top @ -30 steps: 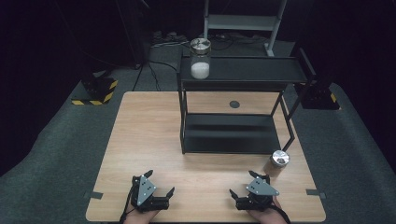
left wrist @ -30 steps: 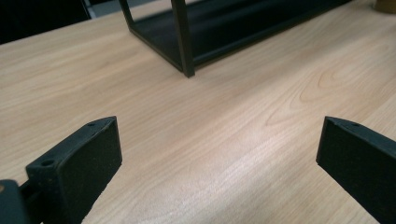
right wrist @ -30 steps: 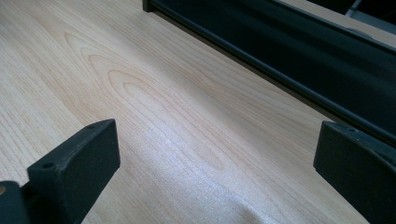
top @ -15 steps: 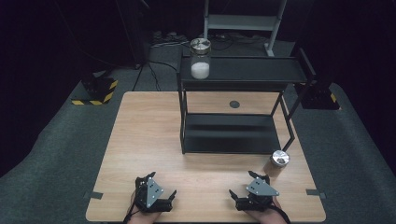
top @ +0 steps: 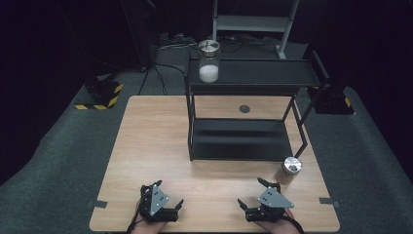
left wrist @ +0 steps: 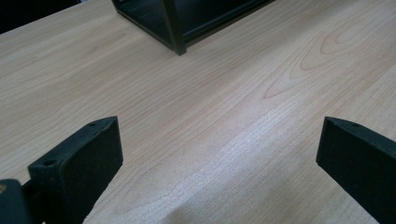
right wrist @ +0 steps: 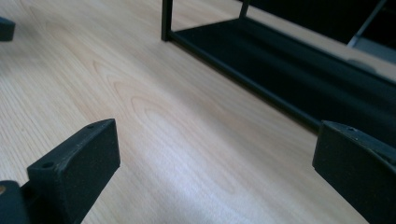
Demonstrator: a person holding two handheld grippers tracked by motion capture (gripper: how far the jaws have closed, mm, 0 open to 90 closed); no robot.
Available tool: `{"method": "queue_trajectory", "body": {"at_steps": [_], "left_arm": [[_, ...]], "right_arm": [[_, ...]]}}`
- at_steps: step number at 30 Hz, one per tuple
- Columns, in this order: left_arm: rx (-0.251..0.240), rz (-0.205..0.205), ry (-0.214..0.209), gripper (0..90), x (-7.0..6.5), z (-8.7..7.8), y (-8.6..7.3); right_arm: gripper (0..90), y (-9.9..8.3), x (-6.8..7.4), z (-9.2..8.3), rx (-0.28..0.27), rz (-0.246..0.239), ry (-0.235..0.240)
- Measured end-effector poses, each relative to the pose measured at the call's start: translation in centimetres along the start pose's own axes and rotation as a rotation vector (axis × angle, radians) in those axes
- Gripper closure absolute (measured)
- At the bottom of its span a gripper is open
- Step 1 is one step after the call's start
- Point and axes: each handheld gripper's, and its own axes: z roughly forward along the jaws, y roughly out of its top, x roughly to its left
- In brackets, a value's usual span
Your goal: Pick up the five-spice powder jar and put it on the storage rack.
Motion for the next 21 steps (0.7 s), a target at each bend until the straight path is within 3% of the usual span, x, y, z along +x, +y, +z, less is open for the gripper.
{"method": "queue_trajectory", "body": {"at_steps": [3, 12, 21], "left_arm": [[-0.005, 0.008, 0.005, 0.7, -0.1, -0.1, -0.1], [-0.005, 0.019, 0.002, 0.7, -0.2, -0.1, -0.1], [-0.005, 0.018, -0.010, 0.7, 0.0, -0.1, -0.1]], "right_arm": [[0.0, 0.1, -0.2, -0.3, -0.019, 0.031, 0.003], [0.0, 0.6, -0.4, -1.1, -0.059, 0.049, -0.021], [0.0, 0.8, -1.4, -2.3, -0.124, 0.091, -0.070]]}}
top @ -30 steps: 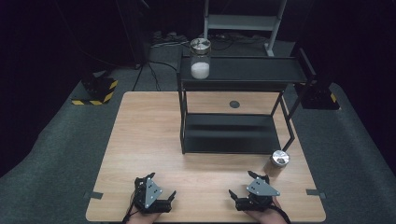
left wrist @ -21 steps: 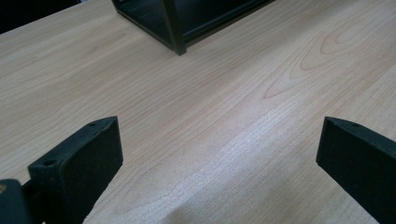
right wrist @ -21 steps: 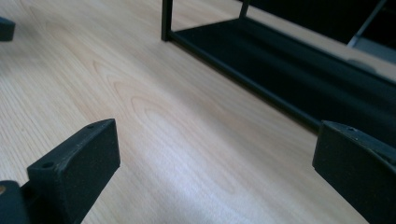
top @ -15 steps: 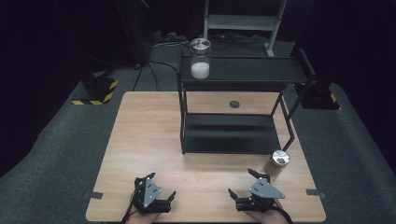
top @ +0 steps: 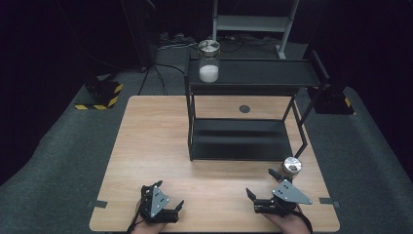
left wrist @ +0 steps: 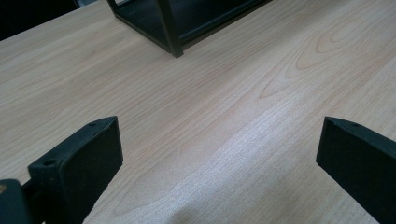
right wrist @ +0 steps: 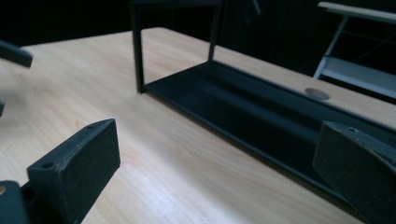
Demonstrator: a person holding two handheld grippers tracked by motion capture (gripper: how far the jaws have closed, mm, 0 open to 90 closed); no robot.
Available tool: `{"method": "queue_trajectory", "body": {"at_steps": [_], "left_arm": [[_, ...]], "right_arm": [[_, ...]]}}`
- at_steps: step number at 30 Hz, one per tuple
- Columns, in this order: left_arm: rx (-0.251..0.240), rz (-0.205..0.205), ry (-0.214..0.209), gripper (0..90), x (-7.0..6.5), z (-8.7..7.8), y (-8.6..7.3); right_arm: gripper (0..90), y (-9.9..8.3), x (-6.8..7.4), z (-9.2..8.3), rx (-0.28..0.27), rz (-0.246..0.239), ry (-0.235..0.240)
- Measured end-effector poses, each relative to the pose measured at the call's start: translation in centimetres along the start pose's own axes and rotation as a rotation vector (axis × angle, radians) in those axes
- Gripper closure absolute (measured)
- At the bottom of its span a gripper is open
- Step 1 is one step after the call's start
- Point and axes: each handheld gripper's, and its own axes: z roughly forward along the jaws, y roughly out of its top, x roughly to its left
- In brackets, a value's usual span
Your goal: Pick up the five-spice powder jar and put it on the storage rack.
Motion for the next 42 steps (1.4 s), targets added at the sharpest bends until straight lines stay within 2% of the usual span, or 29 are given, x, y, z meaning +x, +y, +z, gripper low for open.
{"method": "queue_trajectory", "body": {"at_steps": [5, 8, 17, 25, 33, 38, 42], "left_arm": [[-0.001, -0.023, -0.004, 0.7, 0.3, 0.0, 0.0], [-0.006, -0.021, -0.005, 0.7, 0.3, 0.0, -0.1], [-0.005, -0.008, -0.009, 0.7, 0.2, 0.0, -0.1], [-0.006, -0.008, -0.012, 0.7, 0.3, 0.0, -0.1], [-0.009, -0.012, -0.015, 0.7, 0.4, -0.1, -0.2], [-0.013, -0.009, -0.015, 0.7, 0.4, -0.1, -0.2], [-0.016, -0.008, -0.013, 0.7, 0.3, -0.1, -0.3]], "right_arm": [[0.0, 0.0, -0.7, -1.0, -0.045, 0.020, -0.044], [0.0, 0.0, -1.0, -1.5, -0.061, 0.017, -0.070], [0.0, -0.6, -1.9, -2.6, -0.087, 0.048, -0.151], [0.0, -1.3, -2.8, -3.0, -0.075, 0.071, -0.208], [0.0, -2.0, -3.0, -2.9, -0.058, 0.051, -0.279], [0.0, -2.5, -3.1, -2.5, -0.049, 0.067, -0.306], [0.0, -2.8, -3.3, -2.3, -0.039, 0.079, -0.310]]}}
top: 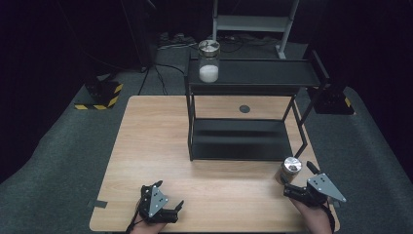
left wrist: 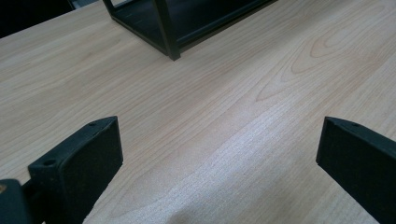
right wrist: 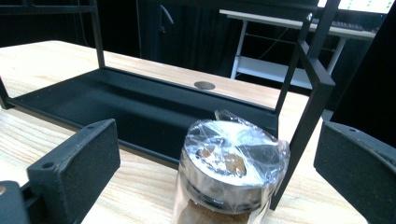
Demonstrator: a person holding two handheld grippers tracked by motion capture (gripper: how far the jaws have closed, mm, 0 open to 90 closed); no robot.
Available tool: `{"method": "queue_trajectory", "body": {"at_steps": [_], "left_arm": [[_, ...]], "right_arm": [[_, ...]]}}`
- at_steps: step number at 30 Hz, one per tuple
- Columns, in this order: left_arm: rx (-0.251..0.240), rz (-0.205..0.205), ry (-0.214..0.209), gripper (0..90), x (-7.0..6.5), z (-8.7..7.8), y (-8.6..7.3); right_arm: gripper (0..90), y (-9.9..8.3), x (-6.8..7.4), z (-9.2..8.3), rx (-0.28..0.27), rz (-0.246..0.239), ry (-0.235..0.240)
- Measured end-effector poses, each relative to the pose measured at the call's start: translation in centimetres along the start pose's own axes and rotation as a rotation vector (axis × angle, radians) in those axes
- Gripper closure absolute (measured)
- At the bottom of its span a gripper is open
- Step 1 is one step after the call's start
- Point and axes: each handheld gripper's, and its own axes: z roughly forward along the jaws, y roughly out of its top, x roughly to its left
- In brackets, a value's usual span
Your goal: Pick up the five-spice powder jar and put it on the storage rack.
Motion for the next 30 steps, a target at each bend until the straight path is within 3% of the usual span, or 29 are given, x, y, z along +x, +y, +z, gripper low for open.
{"method": "queue_trajectory", "body": {"at_steps": [9, 15, 20, 30], "left_arm": [[0.001, 0.002, 0.002, 0.7, -0.1, 0.0, 0.0], [-0.001, -0.003, -0.004, 0.7, 0.1, 0.0, 0.0], [-0.005, -0.004, 0.001, 0.7, 0.0, -0.1, -0.1], [-0.003, -0.002, 0.004, 0.7, -0.1, 0.0, 0.0]], "right_arm": [[2.6, -0.7, -0.3, 1.0, 0.024, 0.053, 0.003], [15.3, -1.4, -1.0, 1.2, 0.008, 0.129, 0.010], [21.6, -1.6, -1.1, 1.4, 0.013, 0.112, 0.024], [30.3, -2.4, -1.6, 2.0, 0.019, 0.137, 0.025]]}}
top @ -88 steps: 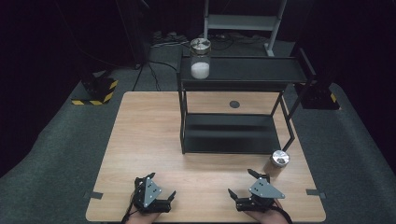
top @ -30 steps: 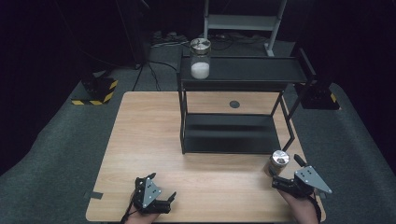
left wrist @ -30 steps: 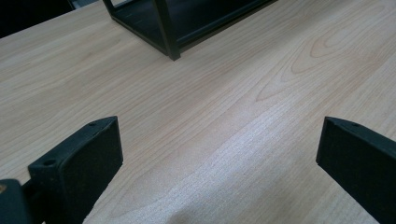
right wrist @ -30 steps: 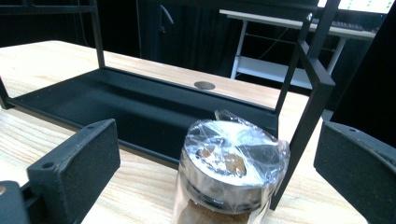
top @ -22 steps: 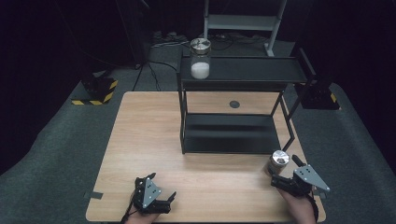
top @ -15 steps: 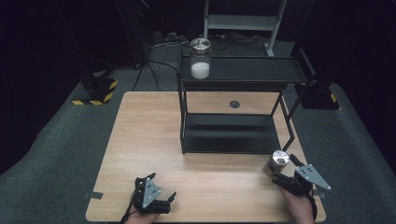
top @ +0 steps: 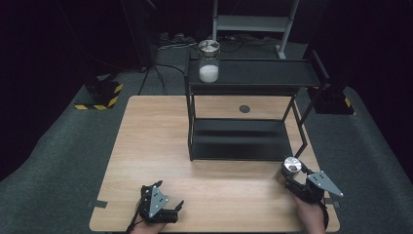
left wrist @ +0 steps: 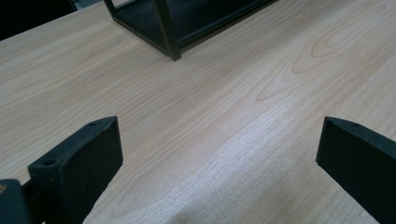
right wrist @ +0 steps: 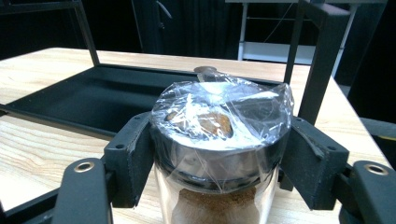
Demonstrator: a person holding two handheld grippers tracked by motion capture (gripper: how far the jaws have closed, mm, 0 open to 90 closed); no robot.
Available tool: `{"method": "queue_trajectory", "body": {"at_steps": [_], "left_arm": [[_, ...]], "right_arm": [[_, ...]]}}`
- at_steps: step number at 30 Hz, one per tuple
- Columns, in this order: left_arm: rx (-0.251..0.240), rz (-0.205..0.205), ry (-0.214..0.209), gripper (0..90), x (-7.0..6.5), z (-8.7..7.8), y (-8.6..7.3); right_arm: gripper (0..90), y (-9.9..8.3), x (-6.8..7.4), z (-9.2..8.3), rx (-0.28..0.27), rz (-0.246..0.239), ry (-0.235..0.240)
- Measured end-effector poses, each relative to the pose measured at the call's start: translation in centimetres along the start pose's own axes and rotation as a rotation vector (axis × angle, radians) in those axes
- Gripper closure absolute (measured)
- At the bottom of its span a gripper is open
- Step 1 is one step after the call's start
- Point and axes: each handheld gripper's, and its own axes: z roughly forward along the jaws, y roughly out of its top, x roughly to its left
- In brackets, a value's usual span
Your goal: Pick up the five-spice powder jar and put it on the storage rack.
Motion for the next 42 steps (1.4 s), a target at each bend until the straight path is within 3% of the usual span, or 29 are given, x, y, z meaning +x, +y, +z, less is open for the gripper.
{"method": "queue_trajectory", "body": {"at_steps": [3, 7, 10, 22, 42], "left_arm": [[-0.001, -0.002, -0.002, 0.7, 0.0, 0.0, 0.0], [0.000, 0.002, -0.001, 0.7, 0.0, 0.0, 0.0], [-0.001, 0.002, -0.002, 0.7, 0.0, 0.0, 0.0], [0.000, 0.002, -0.005, 0.7, 0.1, 0.0, 0.0], [0.000, 0.020, -0.008, 0.7, 0.0, 0.0, 0.0]], "right_arm": [[31.0, -0.1, 0.0, 0.0, -0.006, -0.011, 0.002], [32.2, 0.1, 0.1, -0.1, -0.007, 0.012, -0.002], [33.7, 0.2, 0.6, -0.2, -0.014, -0.030, -0.012], [33.9, 0.5, 0.9, -0.5, -0.033, -0.047, -0.011], [33.9, 2.6, 2.8, -1.4, -0.081, -0.087, 0.076]]}}
